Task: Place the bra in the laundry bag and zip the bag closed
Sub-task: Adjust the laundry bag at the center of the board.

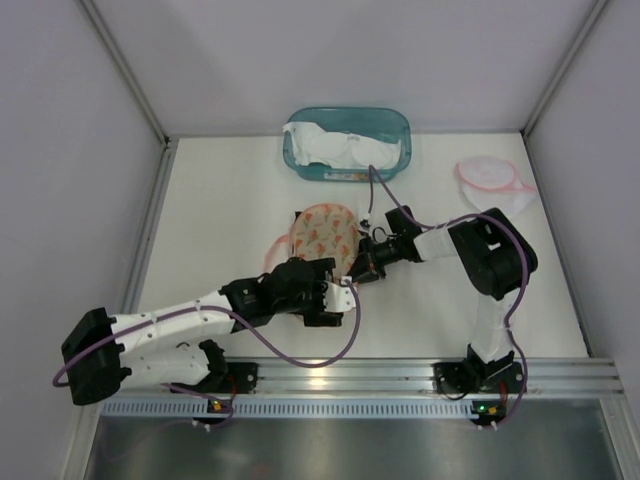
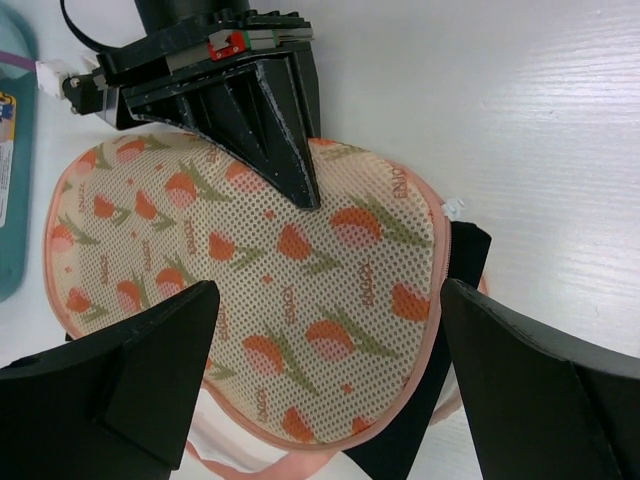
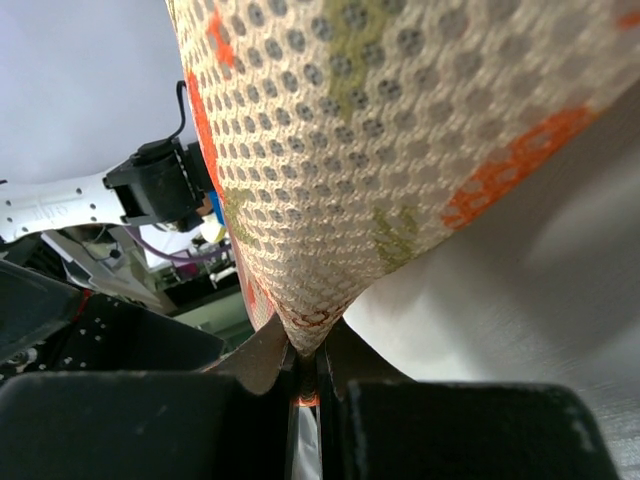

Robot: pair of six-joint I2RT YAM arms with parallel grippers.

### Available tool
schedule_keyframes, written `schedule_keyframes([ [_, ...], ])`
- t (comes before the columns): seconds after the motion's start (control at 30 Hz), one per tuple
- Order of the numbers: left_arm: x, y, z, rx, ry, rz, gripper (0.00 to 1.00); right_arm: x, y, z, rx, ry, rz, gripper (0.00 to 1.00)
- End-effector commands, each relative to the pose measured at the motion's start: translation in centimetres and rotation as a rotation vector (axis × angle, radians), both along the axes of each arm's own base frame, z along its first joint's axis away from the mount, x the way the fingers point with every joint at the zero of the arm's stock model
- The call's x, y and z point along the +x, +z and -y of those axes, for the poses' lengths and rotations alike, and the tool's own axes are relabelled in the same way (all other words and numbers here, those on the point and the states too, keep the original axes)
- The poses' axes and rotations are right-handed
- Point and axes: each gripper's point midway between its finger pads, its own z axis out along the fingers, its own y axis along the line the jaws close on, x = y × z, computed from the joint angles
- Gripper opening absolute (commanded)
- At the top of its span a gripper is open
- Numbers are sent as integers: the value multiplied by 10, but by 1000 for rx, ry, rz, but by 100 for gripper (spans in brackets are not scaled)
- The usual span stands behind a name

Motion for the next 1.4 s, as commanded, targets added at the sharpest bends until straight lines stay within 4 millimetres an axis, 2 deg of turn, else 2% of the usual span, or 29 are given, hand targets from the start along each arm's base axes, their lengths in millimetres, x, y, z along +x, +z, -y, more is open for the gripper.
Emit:
schedule_keyframes([
  [0.0,-2,16,23,-99,-71,36,98,0,8,-3,45,18,2,0],
  [0.13,-10,5,24,-77,-101,16,98,0,7,-4,45,17,-14,0],
  [0.43,-12,-14,17,-40,-119,31,98,-1,5,-4,46,17,-30,0],
  [0.57,-3,-21,15,-16,-81,56,98,-1,7,-4,50,19,-31,0],
  [0.7,16,-23,12,6,15,95,98,-4,5,-4,50,27,-38,0],
  [1.0,35,-24,7,14,79,199,98,-9,2,-2,45,42,-52,0],
  [1.03,37,-28,0,40,89,232,98,-9,2,-2,47,44,-57,0],
  [1.13,36,-20,5,18,61,306,98,-11,2,-3,51,49,-68,0],
  [1.3,20,-29,6,29,-21,371,98,-12,1,-5,52,52,-93,0],
  [1.37,12,-26,14,4,-58,419,98,-13,1,-6,55,55,-98,0],
])
